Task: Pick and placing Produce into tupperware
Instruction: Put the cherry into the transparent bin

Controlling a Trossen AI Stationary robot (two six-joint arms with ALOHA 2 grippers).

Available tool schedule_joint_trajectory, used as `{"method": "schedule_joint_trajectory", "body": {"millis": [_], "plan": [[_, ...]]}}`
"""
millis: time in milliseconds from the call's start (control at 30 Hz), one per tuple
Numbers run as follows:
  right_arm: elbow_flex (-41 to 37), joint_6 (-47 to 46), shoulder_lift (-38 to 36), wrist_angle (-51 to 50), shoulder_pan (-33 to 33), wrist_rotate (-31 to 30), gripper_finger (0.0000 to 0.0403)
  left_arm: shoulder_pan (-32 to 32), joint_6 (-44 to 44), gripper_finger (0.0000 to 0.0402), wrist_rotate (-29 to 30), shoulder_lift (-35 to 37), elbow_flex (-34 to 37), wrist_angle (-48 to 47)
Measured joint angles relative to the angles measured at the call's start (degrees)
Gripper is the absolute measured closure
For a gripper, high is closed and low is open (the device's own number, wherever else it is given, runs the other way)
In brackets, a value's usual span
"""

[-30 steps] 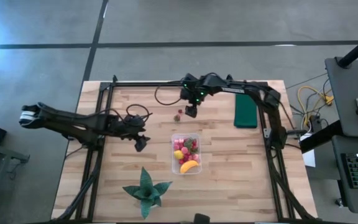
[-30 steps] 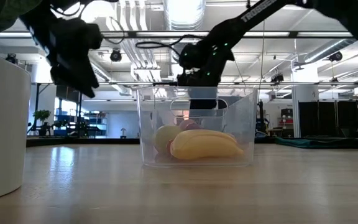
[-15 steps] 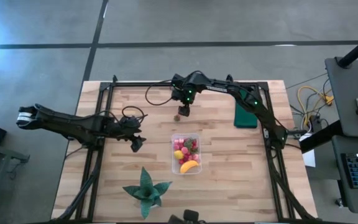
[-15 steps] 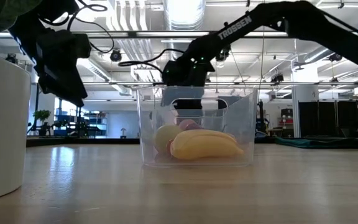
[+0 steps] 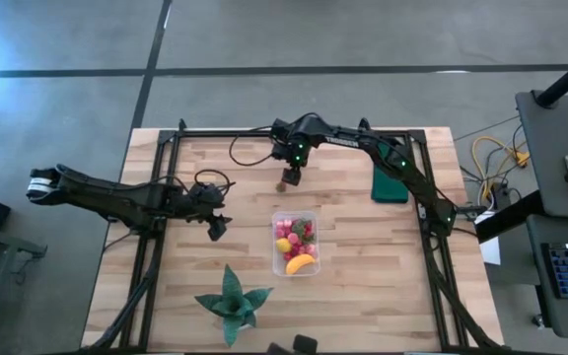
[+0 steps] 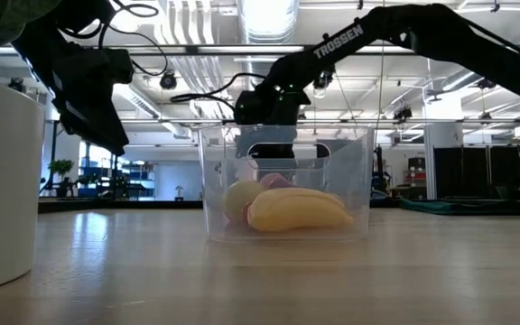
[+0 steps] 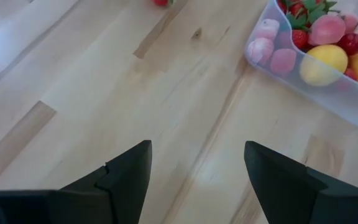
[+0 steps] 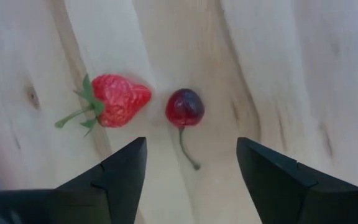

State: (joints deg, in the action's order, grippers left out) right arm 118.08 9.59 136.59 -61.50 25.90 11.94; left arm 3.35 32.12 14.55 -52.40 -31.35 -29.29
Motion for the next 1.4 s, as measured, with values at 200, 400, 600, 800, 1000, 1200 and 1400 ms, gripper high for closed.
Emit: {"method": "schedule_joint_trajectory", "body": {"millis": [200, 400, 600, 800, 1000, 1200, 1400], "plan": [[1.1, 3.46, 0.0, -1.8, -1.04, -3.75, 0.0164, -0.02, -0.04, 0.016, 0.09, -0.34, 0.02, 0.12], [2.42, 4.84, 0.0, -2.42, -1.29, -5.05, 0.0159, -0.02, -0.04, 0.016, 0.06, -0.46, 0.04, 0.15], [2.38, 4.82, 0.0, -2.47, -1.3, -4.48, 0.0159, 0.0, -0.02, 0.016, 0.06, -0.44, 0.04, 0.26], [2.32, 3.26, 0.07, -2.38, -1.3, -1.65, 0.0168, -0.02, -0.83, 0.016, 0.66, -0.5, 0.07, 2.34], [2.27, -1.64, -2.96, -2.64, -1.12, 0.06, 0.016, -2.97, -10.93, 0.016, 0.99, -5.17, 0.82, 13.25], [1.16, -5.73, -13.89, -2.49, 0.32, -0.85, 0.0147, -10.87, -16.43, 0.016, -2.98, -14.01, 3.57, 31.05], [-3.84, -6.56, -25.9, -2.56, 0.47, -10.34, 0.0148, -17.98, -20.34, 0.016, -10.9, -26.46, 2.72, 51.06]]}}
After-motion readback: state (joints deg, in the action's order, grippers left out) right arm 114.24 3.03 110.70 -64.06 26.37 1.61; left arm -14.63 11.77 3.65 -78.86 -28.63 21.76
